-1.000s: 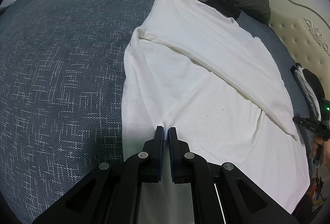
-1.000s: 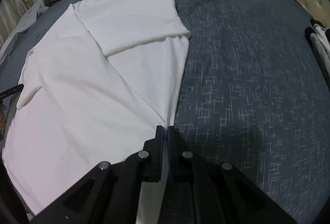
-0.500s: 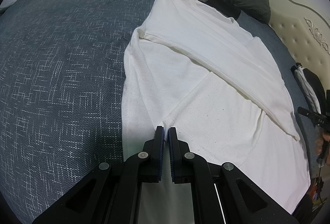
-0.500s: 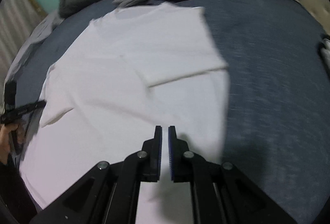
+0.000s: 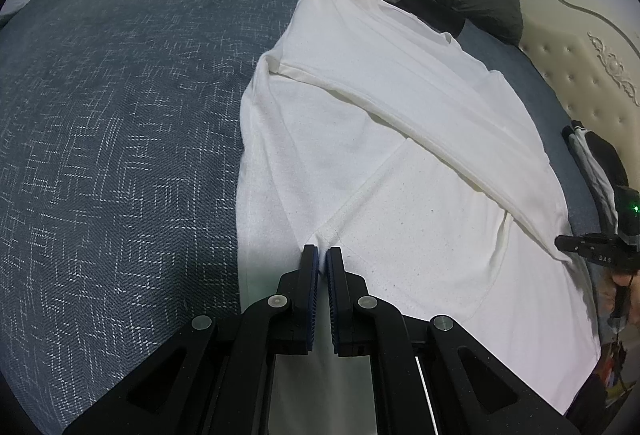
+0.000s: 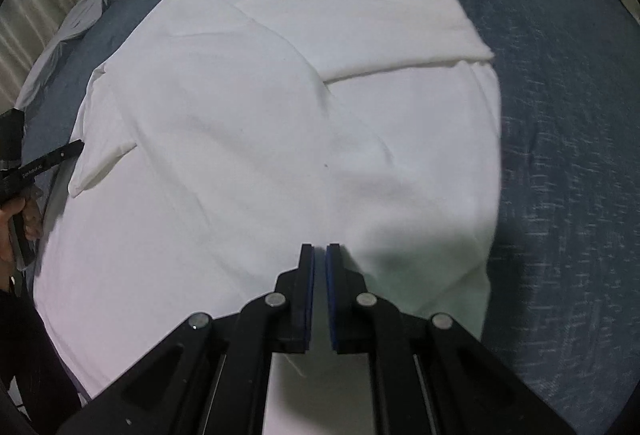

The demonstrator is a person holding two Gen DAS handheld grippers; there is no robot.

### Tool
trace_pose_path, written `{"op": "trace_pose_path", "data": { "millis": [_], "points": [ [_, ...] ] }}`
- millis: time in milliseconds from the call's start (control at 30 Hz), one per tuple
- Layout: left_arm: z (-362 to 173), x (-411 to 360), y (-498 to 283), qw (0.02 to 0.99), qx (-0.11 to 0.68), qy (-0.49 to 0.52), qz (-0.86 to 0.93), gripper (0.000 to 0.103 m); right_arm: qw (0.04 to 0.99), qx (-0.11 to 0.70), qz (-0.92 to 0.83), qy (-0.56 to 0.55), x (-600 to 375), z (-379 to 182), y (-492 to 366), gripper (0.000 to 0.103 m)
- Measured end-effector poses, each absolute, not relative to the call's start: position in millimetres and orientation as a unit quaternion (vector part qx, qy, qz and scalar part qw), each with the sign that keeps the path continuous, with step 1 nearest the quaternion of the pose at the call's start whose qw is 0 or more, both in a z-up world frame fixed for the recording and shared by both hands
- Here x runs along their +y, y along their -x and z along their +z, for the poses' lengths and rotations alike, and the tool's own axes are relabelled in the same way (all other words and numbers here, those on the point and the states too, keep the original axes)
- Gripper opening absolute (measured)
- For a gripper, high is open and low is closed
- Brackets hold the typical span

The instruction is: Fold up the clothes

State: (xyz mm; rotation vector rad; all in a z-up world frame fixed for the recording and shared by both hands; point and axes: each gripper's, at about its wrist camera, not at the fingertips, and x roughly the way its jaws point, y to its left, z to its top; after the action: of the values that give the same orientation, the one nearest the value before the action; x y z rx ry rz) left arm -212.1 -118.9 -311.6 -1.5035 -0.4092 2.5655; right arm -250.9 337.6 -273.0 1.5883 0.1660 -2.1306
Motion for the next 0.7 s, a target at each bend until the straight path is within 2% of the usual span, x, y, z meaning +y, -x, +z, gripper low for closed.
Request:
{"op": "trace_pose_path", "data": {
  "millis": [500,700],
  "points": [
    [-297.0,-126.3,194.5,0.052,-0.126,0.490,0.861,0.005,0.213,0.011,-0.796,-0.566,361.7,-265.6,224.9,0.005],
    [-288.9,-143.3,166.9,0.040,-0.152,0.485,0.861,0.005,0.215,-0.005,-0.803,-0.556,373.2,-260.8,212.3,0.006]
  ]
}}
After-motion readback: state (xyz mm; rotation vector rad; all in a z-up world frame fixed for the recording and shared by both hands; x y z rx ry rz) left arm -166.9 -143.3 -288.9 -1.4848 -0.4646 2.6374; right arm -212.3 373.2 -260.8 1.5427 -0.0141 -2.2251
